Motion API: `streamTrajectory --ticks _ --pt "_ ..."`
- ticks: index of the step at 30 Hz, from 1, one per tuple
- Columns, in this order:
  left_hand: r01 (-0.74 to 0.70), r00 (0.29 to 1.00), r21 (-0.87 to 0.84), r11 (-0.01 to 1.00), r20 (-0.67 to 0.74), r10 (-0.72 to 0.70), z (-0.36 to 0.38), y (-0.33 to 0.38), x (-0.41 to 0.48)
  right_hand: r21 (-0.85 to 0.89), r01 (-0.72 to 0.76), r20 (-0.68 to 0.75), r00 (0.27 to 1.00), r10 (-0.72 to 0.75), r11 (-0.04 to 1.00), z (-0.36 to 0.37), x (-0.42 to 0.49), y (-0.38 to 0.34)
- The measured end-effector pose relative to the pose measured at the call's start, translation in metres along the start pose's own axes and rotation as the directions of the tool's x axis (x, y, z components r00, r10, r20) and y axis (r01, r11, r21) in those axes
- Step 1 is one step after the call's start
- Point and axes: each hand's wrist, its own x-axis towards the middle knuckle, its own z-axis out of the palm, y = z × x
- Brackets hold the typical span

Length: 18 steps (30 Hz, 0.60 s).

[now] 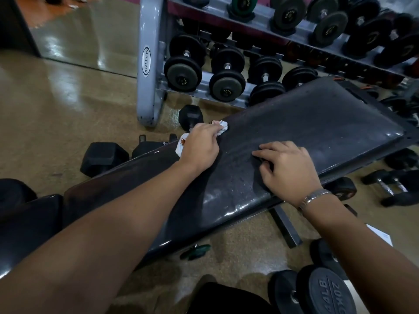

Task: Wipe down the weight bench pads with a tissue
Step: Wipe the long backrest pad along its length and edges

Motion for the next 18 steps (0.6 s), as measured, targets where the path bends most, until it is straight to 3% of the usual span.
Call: streamTrajectory --ticks 18 --pt "-0.131 0.991 -0.006 0.991 0.006 0.131 0.007 0.039 -0.106 0.035 -0.05 0.21 0.977 0.042 0.998 -0.016 0.001 -0.005"
